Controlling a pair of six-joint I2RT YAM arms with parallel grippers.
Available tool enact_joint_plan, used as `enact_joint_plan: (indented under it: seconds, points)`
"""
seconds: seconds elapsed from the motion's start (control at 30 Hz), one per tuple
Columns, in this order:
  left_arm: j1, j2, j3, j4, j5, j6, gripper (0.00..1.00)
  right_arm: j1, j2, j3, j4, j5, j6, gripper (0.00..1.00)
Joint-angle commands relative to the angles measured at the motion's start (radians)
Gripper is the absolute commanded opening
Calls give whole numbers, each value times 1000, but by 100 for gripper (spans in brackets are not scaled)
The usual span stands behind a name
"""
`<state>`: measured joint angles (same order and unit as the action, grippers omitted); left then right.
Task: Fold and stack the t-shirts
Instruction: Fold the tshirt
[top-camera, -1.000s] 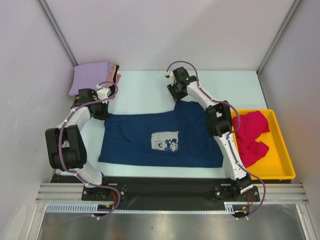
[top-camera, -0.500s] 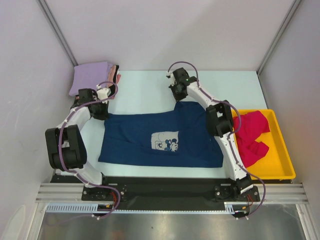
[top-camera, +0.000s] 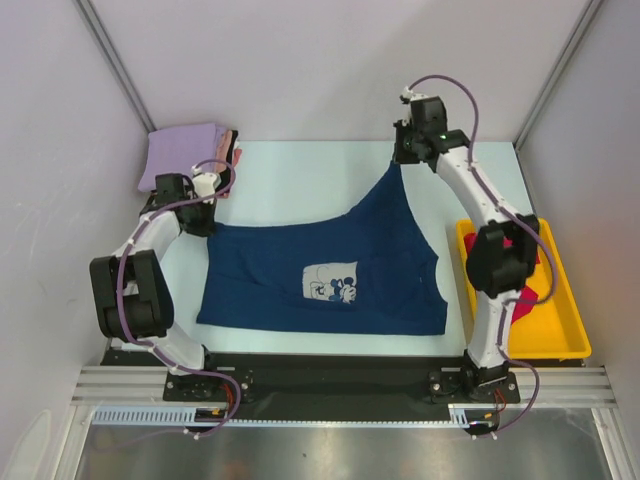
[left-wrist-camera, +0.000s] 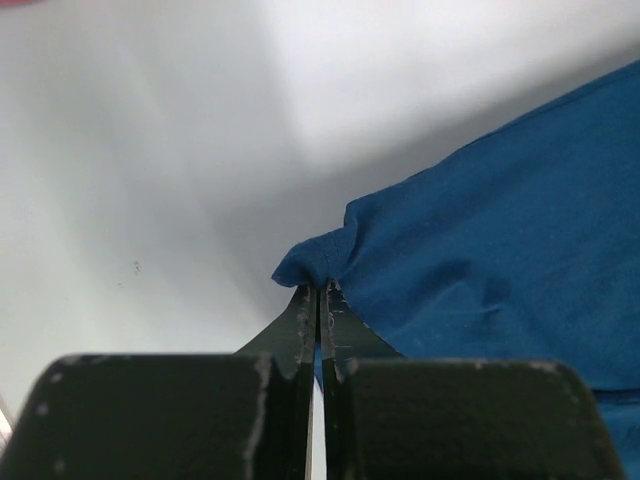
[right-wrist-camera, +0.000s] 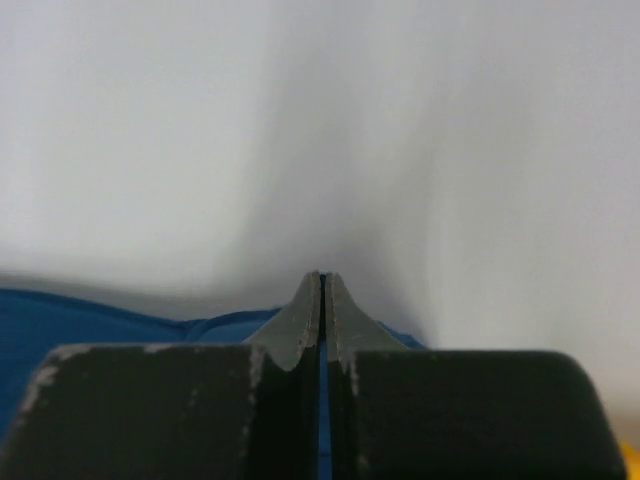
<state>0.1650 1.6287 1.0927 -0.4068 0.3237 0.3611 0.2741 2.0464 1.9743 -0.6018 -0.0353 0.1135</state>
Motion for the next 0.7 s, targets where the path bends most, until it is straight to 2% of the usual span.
enact_joint_plan:
  seconds: [0.0, 0.2, 0.23, 0.37, 0.53, 0.67]
  points:
    - [8, -46, 52, 6, 17, 38, 1, 27, -179, -174, 76, -3, 49, 0]
    - [5, -89, 29, -27, 54, 81, 0, 46, -475, -533, 161, -38, 121, 0]
    - [7, -98, 12, -32, 57, 91, 0, 54, -517, -634, 158, -32, 130, 0]
    - [8, -136, -39, -87, 74, 174, 0, 68, -698, -858, 131, 3, 190, 0]
    - [24, -179, -95, -145, 97, 283, 0, 74, -889, -1057, 80, 61, 290, 0]
    - [48, -201, -140, -190, 106, 410, 0, 92, -977, -1195, 88, 81, 356, 0]
